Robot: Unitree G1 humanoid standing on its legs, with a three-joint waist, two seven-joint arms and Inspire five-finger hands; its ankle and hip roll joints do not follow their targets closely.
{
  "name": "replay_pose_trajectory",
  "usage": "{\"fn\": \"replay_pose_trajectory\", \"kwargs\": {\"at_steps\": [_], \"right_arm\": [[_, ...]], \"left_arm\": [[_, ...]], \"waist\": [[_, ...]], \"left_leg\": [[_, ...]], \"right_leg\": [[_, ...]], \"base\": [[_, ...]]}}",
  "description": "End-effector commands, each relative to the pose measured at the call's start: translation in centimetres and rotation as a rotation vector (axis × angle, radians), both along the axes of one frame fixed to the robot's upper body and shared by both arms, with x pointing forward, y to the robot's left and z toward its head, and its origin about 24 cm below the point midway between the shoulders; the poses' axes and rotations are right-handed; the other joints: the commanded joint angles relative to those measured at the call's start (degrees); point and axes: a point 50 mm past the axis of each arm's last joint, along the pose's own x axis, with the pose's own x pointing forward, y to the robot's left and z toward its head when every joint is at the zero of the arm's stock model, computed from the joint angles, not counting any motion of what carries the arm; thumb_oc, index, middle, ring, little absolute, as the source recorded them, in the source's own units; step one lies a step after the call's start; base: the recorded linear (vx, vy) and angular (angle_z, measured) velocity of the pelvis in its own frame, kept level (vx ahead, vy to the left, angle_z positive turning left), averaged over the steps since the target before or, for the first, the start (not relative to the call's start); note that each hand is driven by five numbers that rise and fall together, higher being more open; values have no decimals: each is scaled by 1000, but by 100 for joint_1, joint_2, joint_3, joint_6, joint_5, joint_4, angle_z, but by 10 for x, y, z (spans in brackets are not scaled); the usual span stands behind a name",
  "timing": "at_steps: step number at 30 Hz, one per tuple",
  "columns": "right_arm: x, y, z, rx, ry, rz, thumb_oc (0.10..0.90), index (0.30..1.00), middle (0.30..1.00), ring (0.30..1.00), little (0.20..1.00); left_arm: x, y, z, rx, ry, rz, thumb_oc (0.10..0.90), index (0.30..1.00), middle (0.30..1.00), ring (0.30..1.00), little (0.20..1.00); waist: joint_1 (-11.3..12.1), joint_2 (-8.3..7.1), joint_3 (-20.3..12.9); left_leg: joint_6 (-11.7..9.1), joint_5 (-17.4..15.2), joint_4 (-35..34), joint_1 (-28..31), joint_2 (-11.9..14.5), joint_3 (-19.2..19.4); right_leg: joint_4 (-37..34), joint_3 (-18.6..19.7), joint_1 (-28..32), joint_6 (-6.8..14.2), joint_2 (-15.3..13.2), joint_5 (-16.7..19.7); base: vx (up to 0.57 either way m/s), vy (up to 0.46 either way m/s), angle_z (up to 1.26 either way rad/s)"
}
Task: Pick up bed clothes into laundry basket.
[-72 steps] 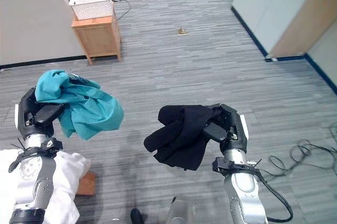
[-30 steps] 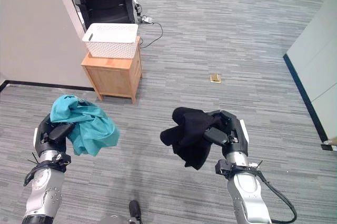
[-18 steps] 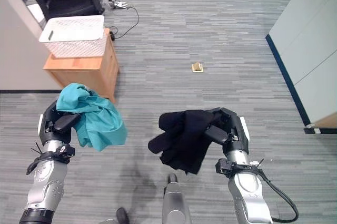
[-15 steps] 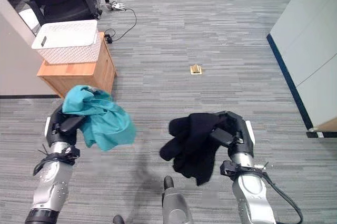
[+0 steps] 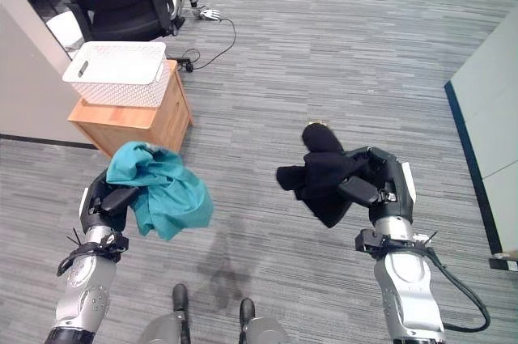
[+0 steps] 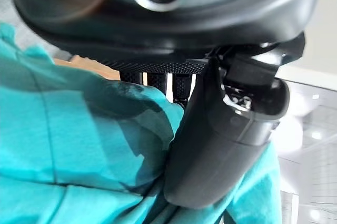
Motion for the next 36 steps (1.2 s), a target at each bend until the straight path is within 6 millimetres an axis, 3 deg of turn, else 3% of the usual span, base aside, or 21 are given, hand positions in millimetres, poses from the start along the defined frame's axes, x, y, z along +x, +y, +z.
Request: {"fn": "replay_pose_trajectory", "kwargs": {"at_steps": [1,5,6,12,18,20,22,24,25,28,30,32,33,34,36], "right_arm": [[6,10,55,-35,-309,41,400,300,300,300,300],[8,14,52,-38,-296,49,400,300,300,300,300],[6,16,34,144,-311,-24,400,300,300,300,300],[13,24,36,178,-333,1,400,300,300,300,300],[43,49,55,95,-340,148,400,300,300,300,300],[52,60,58,65,-331,196,400,300,300,300,300],[56,72,62,27,-329,246,400,300,300,300,300],[56,76,64,14,-336,267,400,300,300,300,300],[55,78,65,8,-339,271,400,300,300,300,300],[54,79,61,19,-328,270,400,300,300,300,300],[47,67,53,28,-298,234,400,300,300,300,300],[40,54,48,31,-283,185,400,300,300,300,300],[40,54,47,31,-282,185,400,300,300,300,300],[33,42,42,37,-265,140,400,300,300,300,300],[29,37,41,35,-264,121,400,300,300,300,300]], "left_arm": [[14,14,67,102,-320,9,400,300,300,300,300],[12,14,67,110,-318,4,400,300,300,300,300],[6,37,48,152,-188,43,400,300,300,300,300],[10,37,55,187,-207,38,400,300,300,300,300],[22,30,74,177,-287,23,400,300,300,300,300],[27,23,73,177,-280,-1,400,300,300,300,300],[31,15,72,175,-276,-23,400,300,300,300,300],[33,10,70,168,-267,-47,400,300,300,300,300],[34,9,69,171,-259,-51,400,300,300,300,300],[32,12,66,176,-243,-40,400,300,300,300,300],[27,16,64,179,-237,-29,400,300,300,300,300],[26,18,65,180,-243,-28,400,300,300,300,300],[26,18,65,180,-242,-29,400,300,300,300,300],[29,15,66,180,-249,-39,400,300,300,300,300],[31,14,68,183,-261,-44,400,300,300,300,300]], "waist": [[-53,-245,-545],[-65,-208,-558],[225,-313,-862],[254,-269,-906],[538,-273,-889],[620,-260,-849],[655,-226,-773],[594,-94,-655],[532,-20,-568],[455,39,-512],[261,36,-505],[60,-47,-536],[45,-16,-529],[-178,-87,-604],[-273,-131,-658]], "left_leg": [[110,-600,-253,630,-215,217],[197,-590,-638,919,-279,382],[22,-493,-192,882,415,1416],[42,-584,-161,929,377,1372],[239,-898,3,832,138,1131],[390,-1060,20,904,-22,994],[549,-1147,7,1004,-171,890],[654,-1149,-57,1114,-155,754],[689,-1167,-60,1182,-123,684],[696,-1245,-192,1408,-126,658],[597,-1345,-224,1687,-192,508],[471,-1551,-231,1977,-267,391],[465,-1567,-238,2005,-231,376],[326,-1739,-227,2301,-281,232],[223,-1835,-263,2569,-301,228]], "right_leg": [[-276,705,153,734,-465,-95],[-321,889,80,792,-434,-36],[-331,-168,483,1038,-809,-125],[-316,-255,528,1068,-902,-98],[158,-357,442,1214,-1186,-115],[948,-342,194,1313,-1360,35],[1921,-183,-174,1411,-1483,580],[2853,-15,-656,1398,-1388,903],[3348,90,-926,1371,-1274,844],[3795,50,-1387,1340,-1214,620],[3376,88,-1906,1299,-926,341],[2448,194,-2022,1297,-733,206],[2385,158,-1956,1300,-707,206],[832,282,-1885,1310,-574,310],[242,87,-1831,1355,-584,551]], "base": [[102,103,-18],[39,64,-16],[21,57,-9],[8,52,-4],[36,150,8],[89,215,40],[108,226,45],[96,226,52],[144,189,54],[190,83,47],[443,47,34],[348,-35,30],[522,-102,68],[497,-117,66],[426,-118,55]]}}
